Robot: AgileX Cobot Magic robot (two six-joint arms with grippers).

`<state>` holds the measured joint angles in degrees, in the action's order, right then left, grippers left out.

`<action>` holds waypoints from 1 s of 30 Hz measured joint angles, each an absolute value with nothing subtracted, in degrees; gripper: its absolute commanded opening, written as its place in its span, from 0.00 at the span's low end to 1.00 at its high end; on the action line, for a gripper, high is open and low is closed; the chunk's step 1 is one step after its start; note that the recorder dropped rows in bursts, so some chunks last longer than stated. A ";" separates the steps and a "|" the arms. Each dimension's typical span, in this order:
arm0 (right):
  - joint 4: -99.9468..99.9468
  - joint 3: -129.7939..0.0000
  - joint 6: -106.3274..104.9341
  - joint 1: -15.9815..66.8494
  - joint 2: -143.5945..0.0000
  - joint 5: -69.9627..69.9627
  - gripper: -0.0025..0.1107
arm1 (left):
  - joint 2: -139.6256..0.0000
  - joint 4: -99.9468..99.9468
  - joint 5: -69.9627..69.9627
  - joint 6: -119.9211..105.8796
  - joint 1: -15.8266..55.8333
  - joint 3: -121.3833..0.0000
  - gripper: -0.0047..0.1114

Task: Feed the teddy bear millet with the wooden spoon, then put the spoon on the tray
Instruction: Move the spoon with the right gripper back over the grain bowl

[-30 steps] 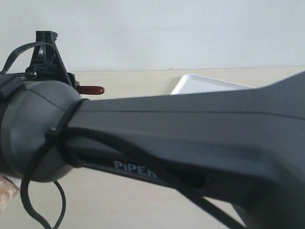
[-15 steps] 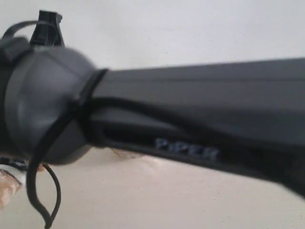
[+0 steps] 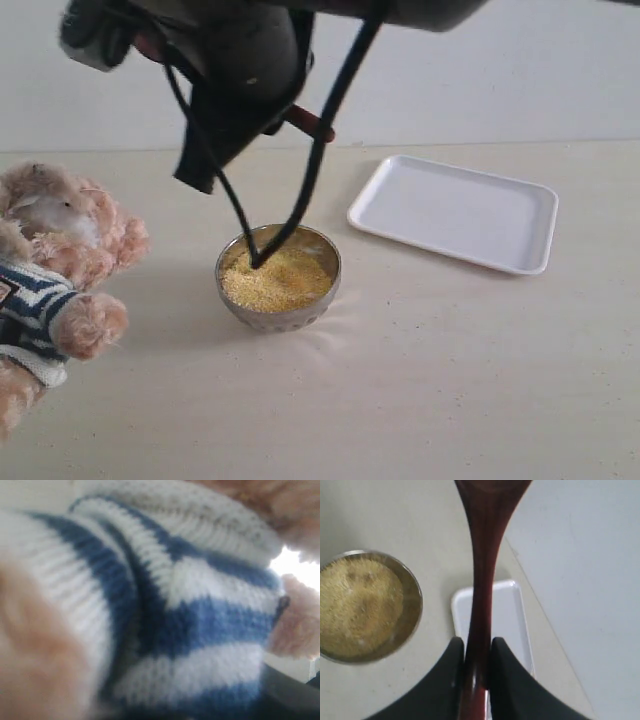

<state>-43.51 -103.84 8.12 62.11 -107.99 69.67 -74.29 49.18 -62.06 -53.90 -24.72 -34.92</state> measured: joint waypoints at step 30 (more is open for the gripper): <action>-56.02 -88.67 -2.91 57.50 -122.83 69.82 0.05 | -74.29 49.18 -62.06 -53.90 -24.72 -34.92 0.10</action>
<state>-56.02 -88.67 -2.91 57.50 -122.83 69.82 -74.29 49.18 -62.06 -53.90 -24.72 -34.92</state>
